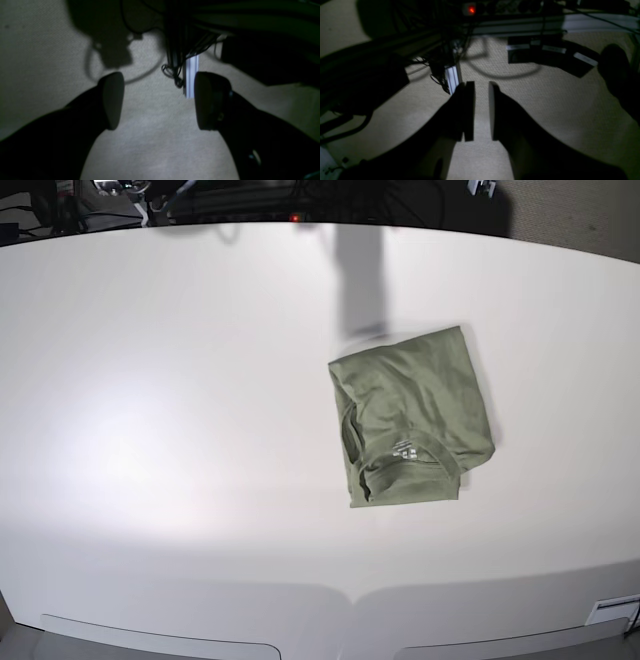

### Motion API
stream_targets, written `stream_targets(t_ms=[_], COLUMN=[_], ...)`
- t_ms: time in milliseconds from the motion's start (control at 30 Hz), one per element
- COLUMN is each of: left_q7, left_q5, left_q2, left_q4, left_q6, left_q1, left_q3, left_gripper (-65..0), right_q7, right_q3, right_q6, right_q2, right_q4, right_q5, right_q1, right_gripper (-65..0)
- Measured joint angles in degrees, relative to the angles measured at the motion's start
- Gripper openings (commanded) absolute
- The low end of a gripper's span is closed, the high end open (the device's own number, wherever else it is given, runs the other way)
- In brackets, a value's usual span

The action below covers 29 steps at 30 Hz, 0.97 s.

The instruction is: Fold the T-shirt properly

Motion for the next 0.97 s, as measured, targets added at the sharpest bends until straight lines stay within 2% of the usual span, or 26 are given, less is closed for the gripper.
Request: stream_targets(t_ms=[300, 600, 767, 900, 967], left_q7=[-0.2, -4.7, -4.6, -5.1, -3.6], left_q5=[0.0, 0.0, 0.0, 0.0, 0.0], left_q2=[0.2, 0.2, 0.2, 0.2, 0.2], left_q4=[0.0, 0.0, 0.0, 0.0, 0.0], left_q6=[0.0, 0.0, 0.0, 0.0, 0.0], left_q1=[0.0, -0.3, -1.2, -2.8, -3.3], left_q3=[0.0, 0.0, 0.0, 0.0, 0.0], left_gripper=[-22.5, -22.5, -22.5, -22.5, -22.5], right_q7=[0.1, 0.9, -1.7, 0.5, 0.9], right_q3=[0.0, 0.0, 0.0, 0.0, 0.0], right_q6=[-0.1, -0.1, -0.1, 0.1, 0.1], right_q2=[-0.3, -1.8, -3.5, -4.4, -4.1], right_q4=[0.0, 0.0, 0.0, 0.0, 0.0], right_q5=[-0.1, -0.1, -0.1, 1.6, 2.5], right_q1=[1.2, 1.2, 1.2, 1.1, 1.2], right_gripper=[-55.4, -55.4, -55.4, -55.4, -55.4])
